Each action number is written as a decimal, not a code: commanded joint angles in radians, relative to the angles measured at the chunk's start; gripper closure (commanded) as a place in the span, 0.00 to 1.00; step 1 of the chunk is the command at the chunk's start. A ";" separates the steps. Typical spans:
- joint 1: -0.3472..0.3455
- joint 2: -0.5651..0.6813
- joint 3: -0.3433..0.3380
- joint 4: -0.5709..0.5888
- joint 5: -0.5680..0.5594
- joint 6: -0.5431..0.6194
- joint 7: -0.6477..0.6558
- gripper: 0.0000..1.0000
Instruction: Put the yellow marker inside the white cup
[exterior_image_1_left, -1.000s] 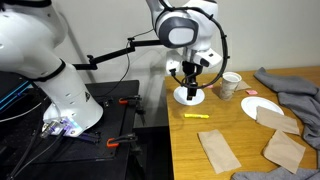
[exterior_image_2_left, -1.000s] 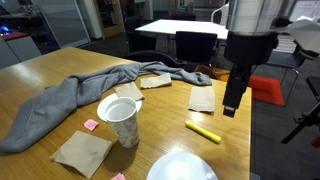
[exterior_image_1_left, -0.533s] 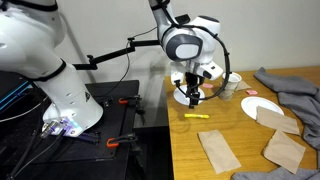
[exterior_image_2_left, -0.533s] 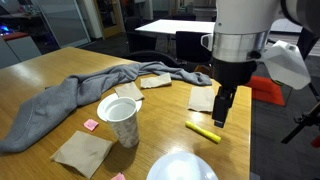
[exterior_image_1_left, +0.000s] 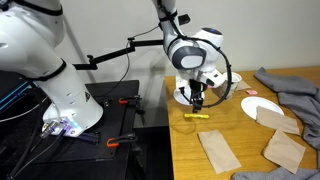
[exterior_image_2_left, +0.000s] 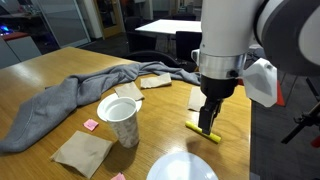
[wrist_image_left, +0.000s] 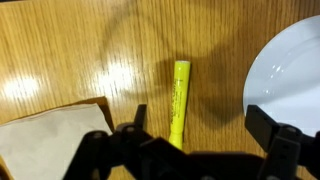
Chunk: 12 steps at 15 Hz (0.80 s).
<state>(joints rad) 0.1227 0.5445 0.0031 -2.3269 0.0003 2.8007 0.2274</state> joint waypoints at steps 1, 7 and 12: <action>0.011 0.066 -0.004 0.062 0.032 0.022 0.015 0.00; 0.026 0.160 -0.019 0.141 0.046 0.011 0.029 0.00; 0.026 0.219 -0.028 0.193 0.056 0.004 0.041 0.07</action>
<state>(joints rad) 0.1272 0.7300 -0.0042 -2.1721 0.0349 2.8034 0.2424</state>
